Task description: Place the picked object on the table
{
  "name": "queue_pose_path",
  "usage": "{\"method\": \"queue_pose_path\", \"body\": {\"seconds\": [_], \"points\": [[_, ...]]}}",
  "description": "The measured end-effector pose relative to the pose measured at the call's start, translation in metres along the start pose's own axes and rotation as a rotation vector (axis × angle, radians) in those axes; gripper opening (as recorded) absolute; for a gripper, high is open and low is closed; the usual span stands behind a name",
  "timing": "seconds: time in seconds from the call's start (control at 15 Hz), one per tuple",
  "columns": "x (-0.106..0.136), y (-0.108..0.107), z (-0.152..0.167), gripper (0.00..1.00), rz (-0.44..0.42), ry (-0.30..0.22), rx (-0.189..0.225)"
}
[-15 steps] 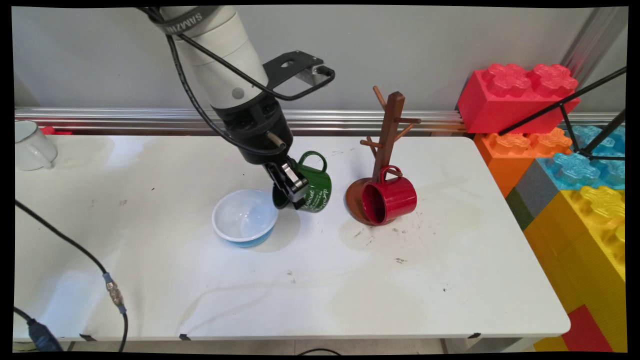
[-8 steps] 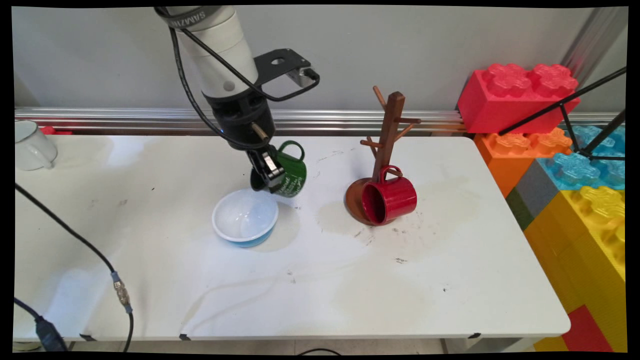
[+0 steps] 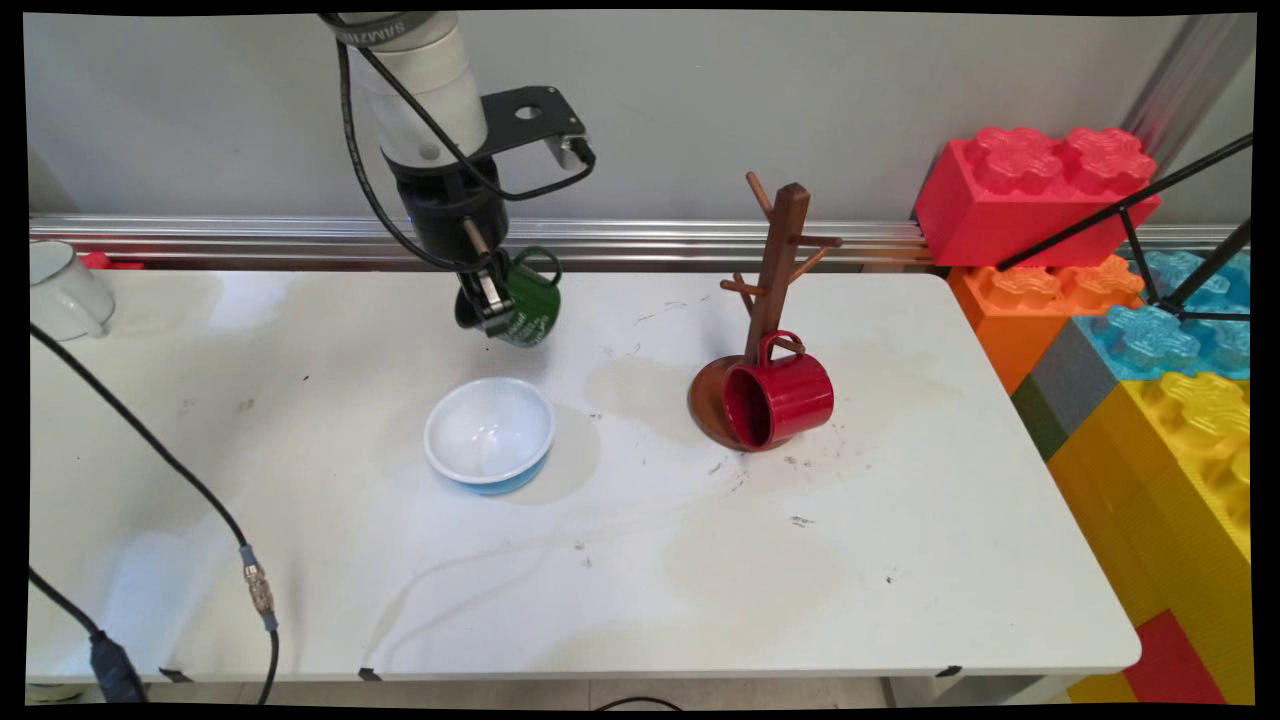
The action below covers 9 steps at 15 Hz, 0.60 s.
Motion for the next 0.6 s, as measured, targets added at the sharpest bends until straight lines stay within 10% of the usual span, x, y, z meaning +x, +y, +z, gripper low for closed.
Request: {"method": "queue_pose_path", "body": {"seconds": [0.6], "points": [[0.018,-0.029,0.034,0.0,0.181,-0.065,0.123]]}}
